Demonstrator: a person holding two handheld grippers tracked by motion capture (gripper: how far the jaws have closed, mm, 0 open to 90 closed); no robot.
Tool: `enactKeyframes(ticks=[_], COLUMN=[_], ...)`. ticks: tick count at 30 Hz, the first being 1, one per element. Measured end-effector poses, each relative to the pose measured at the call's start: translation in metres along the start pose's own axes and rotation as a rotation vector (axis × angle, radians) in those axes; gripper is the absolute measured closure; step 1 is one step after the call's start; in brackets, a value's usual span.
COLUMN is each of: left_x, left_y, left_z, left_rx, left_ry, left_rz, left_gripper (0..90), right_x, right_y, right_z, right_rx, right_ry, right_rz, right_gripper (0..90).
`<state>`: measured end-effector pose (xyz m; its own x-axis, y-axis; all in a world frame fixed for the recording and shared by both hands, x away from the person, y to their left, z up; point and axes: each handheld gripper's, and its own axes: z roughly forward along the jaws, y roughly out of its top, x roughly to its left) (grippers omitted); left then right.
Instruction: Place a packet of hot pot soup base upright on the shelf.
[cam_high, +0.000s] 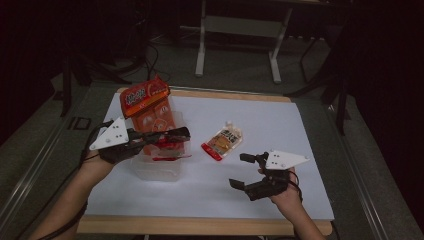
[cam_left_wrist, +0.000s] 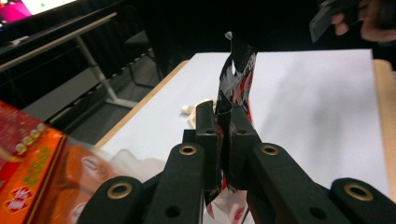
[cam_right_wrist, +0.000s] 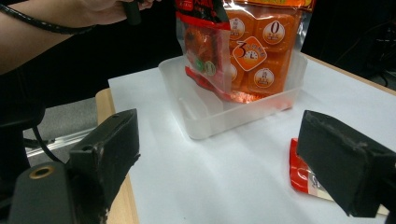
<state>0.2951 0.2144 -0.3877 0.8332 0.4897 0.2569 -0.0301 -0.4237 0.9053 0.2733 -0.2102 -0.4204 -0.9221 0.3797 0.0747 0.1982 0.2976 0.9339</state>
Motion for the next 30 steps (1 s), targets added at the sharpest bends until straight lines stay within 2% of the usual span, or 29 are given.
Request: enactKeyframes(ticks=[11, 17, 18, 25, 29, 30], left_x=[0.011, 0.014, 0.015, 0.018, 0.018, 0.019], left_y=[-0.017, -0.027, -0.03, -0.035, -0.035, -0.035], left_z=[-0.001, 0.003, 0.003, -0.001, -0.006, -0.008], left_rx=[0.003, 0.022, 0.009, 0.003, 0.003, 0.01], left_ry=[0.006, -0.003, -0.01, -0.01, -0.022, -0.023], left_rz=[0.0, 0.003, -0.011, -0.025, -0.013, 0.001], left_gripper=[86.6, 86.5, 86.5, 86.5, 86.5, 86.4], right_x=[-0.002, -0.002, -0.003, -0.004, -0.005, -0.005], right_y=[-0.003, -0.005, -0.005, -0.006, -0.006, -0.006], right_z=[0.002, 0.003, 0.003, 0.003, 0.002, 0.002], right_rx=[0.005, 0.012, 0.01, 0.011, 0.007, 0.005], right_ry=[0.006, 0.012, 0.014, 0.015, 0.018, 0.019], right_rz=[0.012, 0.02, 0.022, 0.032, 0.035, 0.034], right_gripper=[13.5, 13.7, 13.7, 13.8, 13.9, 13.9])
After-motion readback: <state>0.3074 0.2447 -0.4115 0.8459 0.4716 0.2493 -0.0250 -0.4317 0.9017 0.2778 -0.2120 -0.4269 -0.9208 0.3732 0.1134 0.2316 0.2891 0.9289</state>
